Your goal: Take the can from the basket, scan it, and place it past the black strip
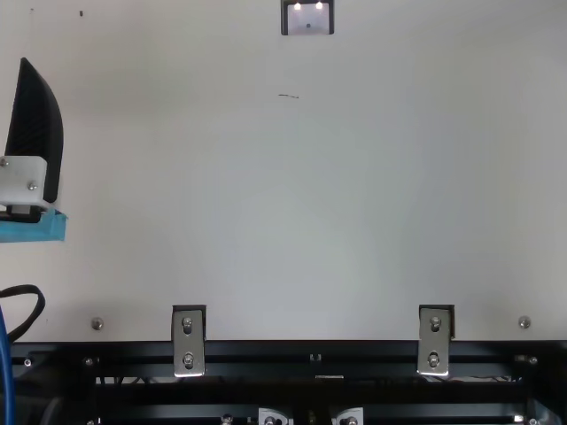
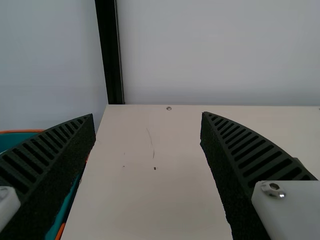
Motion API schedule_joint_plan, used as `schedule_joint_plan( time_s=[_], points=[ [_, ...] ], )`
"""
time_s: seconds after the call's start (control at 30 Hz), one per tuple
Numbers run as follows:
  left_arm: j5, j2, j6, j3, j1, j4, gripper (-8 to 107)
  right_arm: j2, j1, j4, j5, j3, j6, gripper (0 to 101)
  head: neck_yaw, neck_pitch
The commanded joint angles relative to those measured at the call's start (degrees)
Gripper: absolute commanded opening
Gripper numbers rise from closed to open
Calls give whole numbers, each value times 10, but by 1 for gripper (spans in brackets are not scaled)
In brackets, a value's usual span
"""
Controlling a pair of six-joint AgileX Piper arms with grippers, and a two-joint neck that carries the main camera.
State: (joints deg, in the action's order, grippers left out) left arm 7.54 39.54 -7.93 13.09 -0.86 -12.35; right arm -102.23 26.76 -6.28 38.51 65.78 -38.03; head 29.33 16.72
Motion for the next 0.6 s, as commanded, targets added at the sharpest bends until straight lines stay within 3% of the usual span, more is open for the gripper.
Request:
schedule_joint_plan(
  time_s=[0.0,0.57],
  points=[
    [0,0,0,0,0,0,90,4,-1,26,12,7,-4,101,12,17],
    [0,0,0,0,0,0,90,52,-27,155,42,100,-50,101,12,17]
  ],
)
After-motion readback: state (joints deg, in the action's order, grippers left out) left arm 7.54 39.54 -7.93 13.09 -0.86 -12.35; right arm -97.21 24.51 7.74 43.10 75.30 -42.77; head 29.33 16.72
